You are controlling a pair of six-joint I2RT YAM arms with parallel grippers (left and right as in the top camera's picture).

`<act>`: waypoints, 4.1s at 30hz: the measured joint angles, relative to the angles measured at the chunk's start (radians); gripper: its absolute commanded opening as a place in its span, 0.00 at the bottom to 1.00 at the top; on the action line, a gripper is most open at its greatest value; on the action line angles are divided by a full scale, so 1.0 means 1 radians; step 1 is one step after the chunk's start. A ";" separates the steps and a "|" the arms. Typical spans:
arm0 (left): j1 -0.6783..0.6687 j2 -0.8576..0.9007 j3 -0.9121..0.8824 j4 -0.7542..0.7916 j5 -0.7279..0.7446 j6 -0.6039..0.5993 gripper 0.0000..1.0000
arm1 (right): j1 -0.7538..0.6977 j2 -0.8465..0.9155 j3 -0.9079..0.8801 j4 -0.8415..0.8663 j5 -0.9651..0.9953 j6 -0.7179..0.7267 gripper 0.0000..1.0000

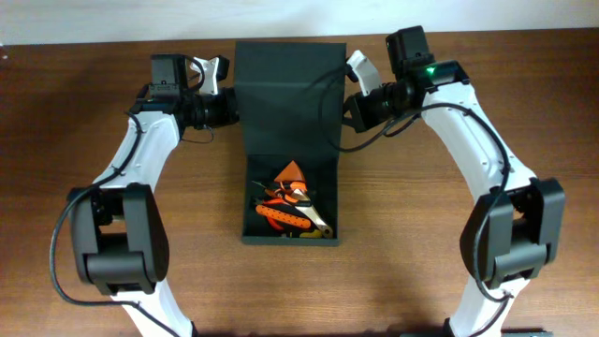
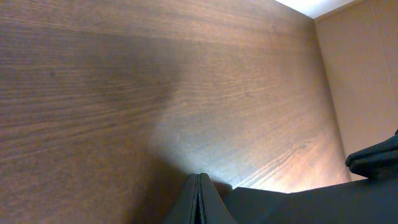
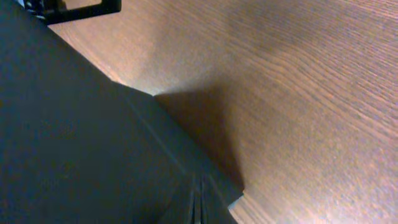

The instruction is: Pack container

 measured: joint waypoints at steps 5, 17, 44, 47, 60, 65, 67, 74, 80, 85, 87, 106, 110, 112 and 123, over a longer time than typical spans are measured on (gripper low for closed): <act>0.000 -0.068 0.000 -0.092 0.000 0.021 0.02 | 0.003 -0.064 0.000 -0.089 0.026 -0.013 0.04; -0.002 -0.192 0.006 -0.397 -0.019 0.104 0.02 | 0.021 -0.195 0.000 -0.354 0.072 -0.017 0.04; -0.002 -0.370 0.085 -0.615 -0.230 0.243 0.99 | 0.021 -0.412 0.000 -0.409 0.246 -0.007 0.99; -0.002 -0.413 0.139 -0.648 -0.230 0.245 0.99 | 0.021 -0.419 0.000 -0.415 0.246 -0.003 0.99; -0.002 -0.801 0.159 -0.875 -0.327 0.274 0.99 | 0.021 -0.835 -0.075 -0.489 0.249 -0.150 0.99; -0.002 -1.025 0.010 -0.862 -0.331 0.276 0.99 | 0.021 -1.095 -0.262 -0.419 0.249 -0.171 0.99; -0.002 -1.114 -0.061 -0.853 -0.331 0.276 0.99 | 0.021 -1.180 -0.352 -0.402 0.249 -0.174 0.99; -0.002 -1.398 -0.277 -0.853 -0.331 0.270 0.99 | 0.021 -1.381 -0.584 -0.389 0.249 -0.160 0.99; -0.002 -1.506 -0.322 -0.850 -0.335 0.267 0.99 | 0.021 -1.412 -0.597 -0.382 0.250 -0.143 0.99; -0.002 -1.509 -0.322 -0.850 -0.341 0.265 0.99 | 0.021 -1.412 -0.597 -0.381 0.249 -0.140 0.99; -0.002 -1.509 -0.322 -0.851 -0.342 0.264 0.99 | 0.021 -1.412 -0.597 -0.381 0.249 -0.139 0.99; -0.002 -1.511 -0.343 -0.790 -0.498 0.275 0.99 | 0.021 -1.412 -0.597 -0.380 0.249 -0.139 0.99; -0.002 -1.548 -0.425 -0.686 -0.615 0.280 0.99 | 0.021 -1.412 -0.597 -0.379 0.249 -0.140 0.99; -0.002 -1.584 -0.490 -0.636 -0.663 0.280 0.99 | 0.021 -1.412 -0.599 -0.379 0.249 -0.139 0.99; -0.002 -1.832 -0.912 -0.429 -0.772 0.299 0.99 | 0.021 -1.412 -0.602 -0.378 0.249 -0.139 0.99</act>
